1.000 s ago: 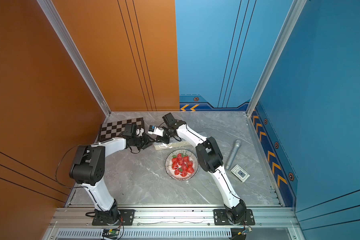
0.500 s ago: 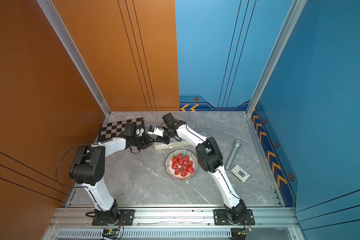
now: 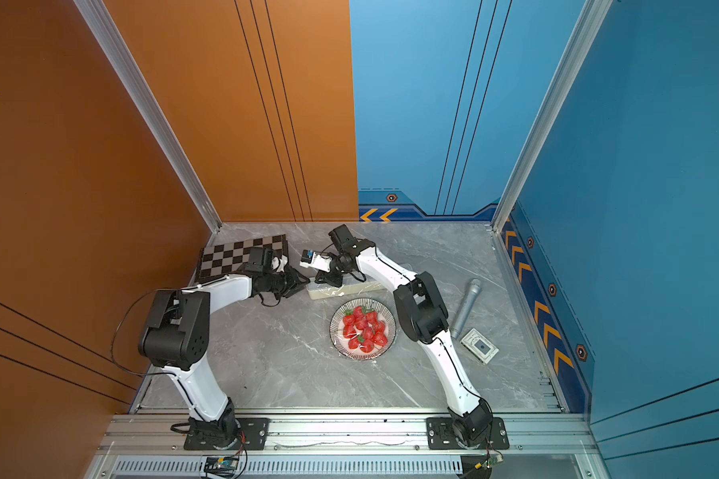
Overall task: Wrap the plate with plastic wrap
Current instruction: Tear off the plastic wrap from the plastic wrap cutting box.
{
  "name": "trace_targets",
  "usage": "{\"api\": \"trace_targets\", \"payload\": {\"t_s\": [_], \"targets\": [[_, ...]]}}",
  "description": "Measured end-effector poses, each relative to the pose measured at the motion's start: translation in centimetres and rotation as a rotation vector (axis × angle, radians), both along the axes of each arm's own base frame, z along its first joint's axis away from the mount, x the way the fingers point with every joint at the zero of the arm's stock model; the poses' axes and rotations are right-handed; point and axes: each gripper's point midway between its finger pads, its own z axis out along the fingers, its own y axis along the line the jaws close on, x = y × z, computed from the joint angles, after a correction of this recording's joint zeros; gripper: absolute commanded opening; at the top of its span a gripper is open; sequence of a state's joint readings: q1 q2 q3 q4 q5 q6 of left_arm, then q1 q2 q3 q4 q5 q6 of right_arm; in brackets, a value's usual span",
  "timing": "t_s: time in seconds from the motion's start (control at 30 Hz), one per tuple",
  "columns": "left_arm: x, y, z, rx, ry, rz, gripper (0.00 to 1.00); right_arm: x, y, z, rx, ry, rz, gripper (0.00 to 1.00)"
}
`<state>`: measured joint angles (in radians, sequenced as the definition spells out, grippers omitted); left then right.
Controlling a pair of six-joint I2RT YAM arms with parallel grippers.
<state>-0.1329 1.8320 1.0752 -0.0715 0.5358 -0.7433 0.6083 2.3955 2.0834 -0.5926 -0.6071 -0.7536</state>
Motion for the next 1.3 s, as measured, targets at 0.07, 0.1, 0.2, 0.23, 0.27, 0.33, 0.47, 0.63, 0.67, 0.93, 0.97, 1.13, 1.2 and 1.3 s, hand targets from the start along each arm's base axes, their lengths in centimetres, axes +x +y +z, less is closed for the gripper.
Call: {"api": "trace_targets", "payload": {"t_s": [0.07, 0.1, 0.2, 0.23, 0.27, 0.33, 0.47, 0.63, 0.67, 0.93, 0.97, 1.13, 1.2, 1.3], "targets": [[0.0, 0.0, 0.0, 0.002, -0.002, -0.002, 0.37, 0.1, -0.5, 0.0, -0.003, 0.003, -0.006, 0.16], [0.0, 0.0, 0.0, 0.003, -0.003, -0.003, 0.37, 0.2, -0.7, 0.0, -0.004, 0.003, -0.008, 0.16], [0.0, 0.0, 0.0, 0.004, -0.003, -0.004, 0.37, 0.3, -1.4, -0.1, -0.009, 0.006, -0.016, 0.16], [0.0, 0.0, 0.0, 0.004, -0.003, -0.004, 0.37, 0.3, -1.6, -0.1, -0.010, 0.008, -0.019, 0.16], [0.0, 0.0, 0.0, 0.005, -0.004, -0.005, 0.37, 0.4, -1.8, -0.1, -0.010, 0.009, -0.021, 0.16], [0.0, 0.0, 0.0, 0.008, -0.006, -0.008, 0.37, 0.4, -2.1, -0.1, -0.012, 0.011, -0.026, 0.16], [0.0, 0.1, -0.1, 0.010, -0.007, -0.008, 0.37, 0.5, -2.8, -0.1, -0.015, 0.014, -0.034, 0.16], [0.0, 0.0, 0.0, 0.011, -0.009, -0.011, 0.37, 0.6, -3.6, -0.1, -0.020, 0.020, -0.046, 0.16], [0.0, 0.0, 0.0, 0.012, -0.010, -0.012, 0.37, 0.6, -3.8, -0.1, -0.020, 0.021, -0.048, 0.16], [0.0, 0.0, 0.0, 0.013, -0.011, -0.013, 0.38, 0.7, -4.8, -0.2, -0.024, 0.036, -0.063, 0.16], [0.0, 0.0, -0.1, 0.013, -0.011, -0.013, 0.40, 0.7, -4.9, -0.2, -0.026, 0.038, -0.064, 0.16], [-0.3, 0.4, -0.1, 0.050, -0.012, -0.014, 0.59, 0.8, -5.0, 0.0, -0.017, 0.050, -0.072, 0.21], [-0.7, 0.7, 0.6, 0.075, -0.021, -0.010, 0.64, 1.2, -5.1, 0.5, -0.011, 0.056, -0.089, 0.29], [-1.3, 1.1, 3.4, 0.105, -0.076, -0.007, 0.65, 2.0, -5.2, 1.5, 0.009, 0.050, -0.119, 0.36]]}}
